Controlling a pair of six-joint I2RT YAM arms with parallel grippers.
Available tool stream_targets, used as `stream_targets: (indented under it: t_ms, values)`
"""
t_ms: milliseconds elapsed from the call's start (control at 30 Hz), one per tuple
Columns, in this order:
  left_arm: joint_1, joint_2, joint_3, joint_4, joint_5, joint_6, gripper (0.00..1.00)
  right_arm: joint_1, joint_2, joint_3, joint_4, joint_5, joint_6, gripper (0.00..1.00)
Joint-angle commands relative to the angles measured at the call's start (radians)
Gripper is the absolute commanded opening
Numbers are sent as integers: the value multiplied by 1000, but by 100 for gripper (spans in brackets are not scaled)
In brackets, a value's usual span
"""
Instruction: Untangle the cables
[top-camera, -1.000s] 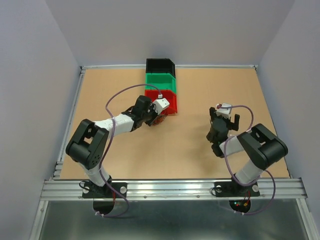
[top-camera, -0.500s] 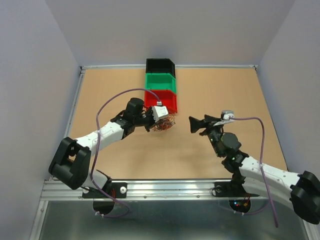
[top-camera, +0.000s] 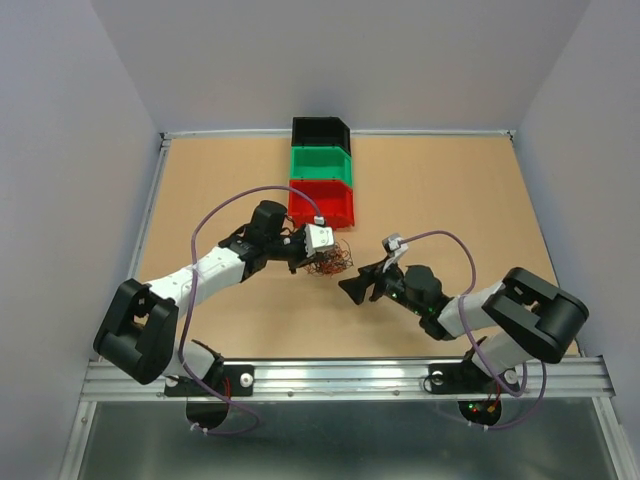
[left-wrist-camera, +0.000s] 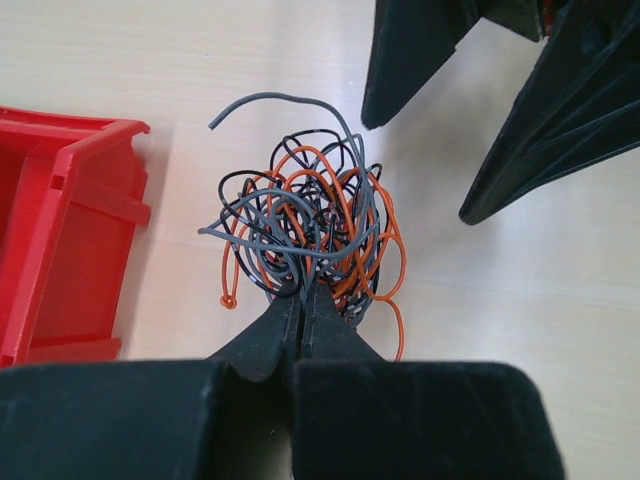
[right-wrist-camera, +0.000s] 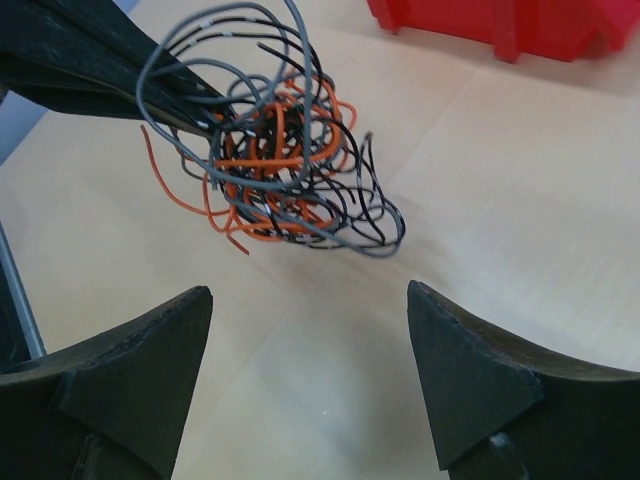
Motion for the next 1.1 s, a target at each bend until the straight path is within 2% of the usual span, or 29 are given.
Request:
stream_targets:
  t_ms: [0,167,233,267,333,367,400,467,500,533,567,600,633,667,700,733,767,833,867,900,967,1067]
  values:
    - [-10,-3,20,-46,61,52,0,19,76,47,276,-74,-6,83]
    - [-20,-4,21,-55,75,75,0,36,156,83,327,-76,-19,78]
    - [-24,-7,23,-76,84,79,0,43,176,97,330,-65,-25,72]
    - [-26,-10,24,-81,86,82,0,50,182,103,330,-60,-26,56]
    - [-27,-21,23,-87,89,87,0,53,199,114,330,-53,-29,32]
    - [-27,-36,23,-87,72,84,0,54,187,99,330,-40,-25,8]
    - [-23,-50,21,-68,49,61,0,54,172,82,330,30,-19,1]
    - [0,-90,-6,30,-17,-38,0,54,118,24,329,168,16,1]
    - [25,-143,-25,148,-99,-80,0,51,80,-11,321,253,30,1]
    - [90,-176,-67,217,-152,-193,0,53,-19,-101,315,441,70,0]
    - [144,-205,-88,286,-198,-245,0,53,-78,-148,304,537,85,0]
    - [260,-261,-120,407,-259,-372,0,53,-223,-191,272,699,96,1]
    - [261,-282,-129,451,-285,-373,0,53,-224,-243,248,766,104,1]
    - [395,-308,-143,510,-330,-486,0,51,-390,-309,147,821,109,1]
    - [446,-317,-143,529,-330,-525,0,53,-507,-329,47,866,115,1]
    - [527,-323,-152,545,-354,-584,0,53,-725,-328,-92,930,157,1]
    - [551,-326,-157,570,-350,-602,0,51,-852,-282,-427,950,193,0]
    - [578,-326,-161,578,-234,-609,0,51,-1044,-263,-632,957,207,1]
    - [576,-319,-160,574,-114,-588,0,51,-1232,-271,-726,926,181,0]
    - [569,-316,-157,566,-112,-579,0,50,-1305,-279,-755,900,175,1]
    - [566,-311,-151,555,-12,-556,0,51,-1452,-291,-811,830,136,0]
    - [517,-306,-149,536,124,-513,0,51,-1341,-245,-816,768,144,1]
